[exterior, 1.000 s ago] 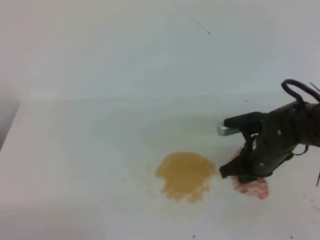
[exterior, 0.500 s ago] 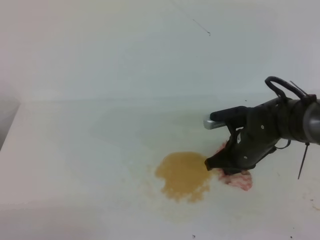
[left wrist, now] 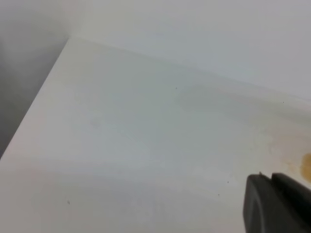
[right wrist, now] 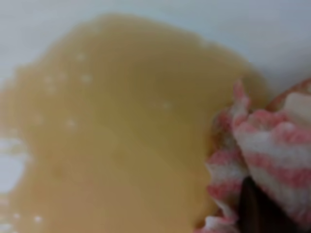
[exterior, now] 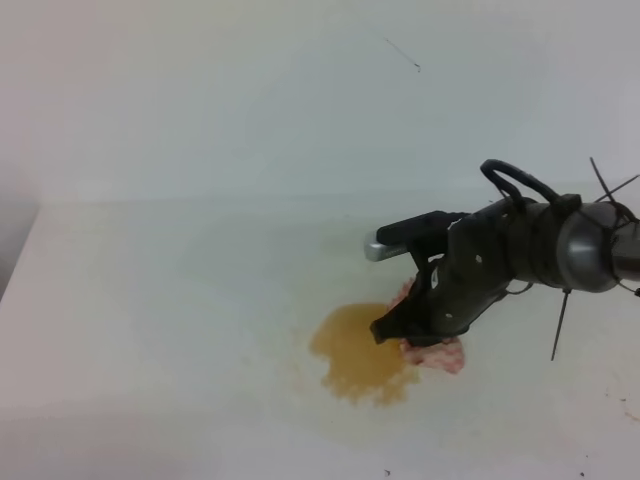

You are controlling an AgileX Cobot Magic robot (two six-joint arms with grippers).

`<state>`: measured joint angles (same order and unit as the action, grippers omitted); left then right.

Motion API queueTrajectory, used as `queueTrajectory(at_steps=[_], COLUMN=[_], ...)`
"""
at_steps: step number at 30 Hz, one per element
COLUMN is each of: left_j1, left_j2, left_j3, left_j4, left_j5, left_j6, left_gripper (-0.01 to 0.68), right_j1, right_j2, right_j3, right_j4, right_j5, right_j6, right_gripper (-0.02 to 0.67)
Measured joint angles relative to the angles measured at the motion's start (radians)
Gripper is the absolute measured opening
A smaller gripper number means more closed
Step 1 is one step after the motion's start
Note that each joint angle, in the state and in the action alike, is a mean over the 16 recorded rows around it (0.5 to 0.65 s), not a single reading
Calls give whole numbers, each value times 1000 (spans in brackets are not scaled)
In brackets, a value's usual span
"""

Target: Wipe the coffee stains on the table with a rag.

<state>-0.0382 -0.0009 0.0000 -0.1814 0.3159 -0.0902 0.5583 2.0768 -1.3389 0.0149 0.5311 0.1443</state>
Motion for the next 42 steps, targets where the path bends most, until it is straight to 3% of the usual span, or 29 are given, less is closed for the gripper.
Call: queueTrajectory(at_steps=[30,42], left_j1=[0,0], left_j2=[0,0], left_j3=[0,0], left_j4=[-1,-1], left_j5=[0,0], left_j6=[0,0], left_gripper=[-1,-1], right_j1=[59,162], right_j2=[-82,-138], right_j3=[-27,-27], right_j4=[-11,6], right_j5=[-21,-16], right_j6=[-7,-15], right_gripper=[18,18])
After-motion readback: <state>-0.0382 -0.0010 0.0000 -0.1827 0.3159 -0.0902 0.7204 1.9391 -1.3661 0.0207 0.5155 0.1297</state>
